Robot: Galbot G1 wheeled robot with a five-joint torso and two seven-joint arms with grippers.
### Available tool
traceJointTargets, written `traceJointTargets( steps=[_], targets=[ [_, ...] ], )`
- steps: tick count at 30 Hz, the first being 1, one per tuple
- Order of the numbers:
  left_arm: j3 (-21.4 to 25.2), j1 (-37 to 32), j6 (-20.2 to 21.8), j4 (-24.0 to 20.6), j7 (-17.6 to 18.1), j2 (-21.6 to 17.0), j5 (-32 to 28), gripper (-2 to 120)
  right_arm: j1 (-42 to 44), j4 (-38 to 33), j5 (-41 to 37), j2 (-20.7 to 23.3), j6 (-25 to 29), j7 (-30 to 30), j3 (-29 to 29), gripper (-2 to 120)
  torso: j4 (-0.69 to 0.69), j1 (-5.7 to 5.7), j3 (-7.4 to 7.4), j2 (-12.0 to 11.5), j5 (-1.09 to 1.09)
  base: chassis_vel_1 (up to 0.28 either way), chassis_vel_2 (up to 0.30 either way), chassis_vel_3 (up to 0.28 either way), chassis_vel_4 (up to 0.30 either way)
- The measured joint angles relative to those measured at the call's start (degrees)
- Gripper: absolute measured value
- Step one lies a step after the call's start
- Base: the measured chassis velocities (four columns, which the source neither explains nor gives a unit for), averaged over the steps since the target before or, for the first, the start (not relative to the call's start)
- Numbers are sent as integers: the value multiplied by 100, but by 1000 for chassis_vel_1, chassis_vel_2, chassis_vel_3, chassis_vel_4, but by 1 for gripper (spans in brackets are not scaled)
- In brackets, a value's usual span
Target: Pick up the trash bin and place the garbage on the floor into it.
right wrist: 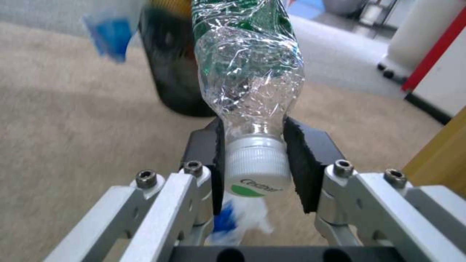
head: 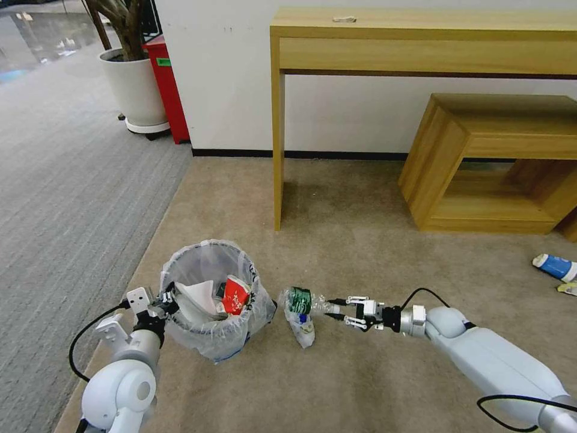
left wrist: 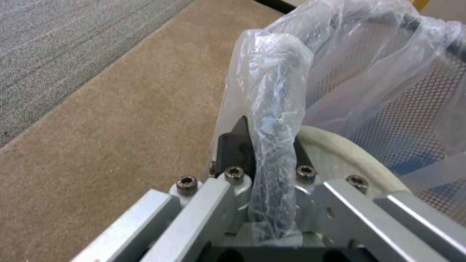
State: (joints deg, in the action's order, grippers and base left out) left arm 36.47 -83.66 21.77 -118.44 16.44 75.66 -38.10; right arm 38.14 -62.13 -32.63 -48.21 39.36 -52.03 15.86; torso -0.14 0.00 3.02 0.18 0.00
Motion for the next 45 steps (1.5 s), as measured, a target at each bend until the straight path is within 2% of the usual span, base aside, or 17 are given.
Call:
traceJointTargets(
  steps=[9, 12, 16, 30, 45],
  targets=[
    [-59, 48, 2, 73, -3, -33, 9, 2, -2, -1035, -305, 292, -235, 130, -164, 26, 0, 0, 0, 0, 0, 0, 0, 0, 0],
    [-77, 71, 8, 87, -3, -48, 10, 2, -77, -1605, -440, 415, -390, 265, -164, 26, 1, 0, 0, 0, -1, 0, 0, 0, 0],
    [-80, 73, 11, 88, -3, -64, 5, 2, -113, -1876, -520, 453, -469, 337, -120, 26, 0, 0, 0, 0, -1, 0, 0, 0, 0],
    [-164, 86, 102, 23, 39, -263, -97, 2, -612, -2591, -807, 479, -712, 662, 465, 26, 0, 0, 0, 0, 0, 0, 0, 0, 0],
    [-136, 33, 342, -521, 197, -408, -544, 2, -1073, -2948, -914, 424, -883, 971, 1017, 26, 0, 0, 0, 0, 0, 0, 0, 0, 0]
  ],
)
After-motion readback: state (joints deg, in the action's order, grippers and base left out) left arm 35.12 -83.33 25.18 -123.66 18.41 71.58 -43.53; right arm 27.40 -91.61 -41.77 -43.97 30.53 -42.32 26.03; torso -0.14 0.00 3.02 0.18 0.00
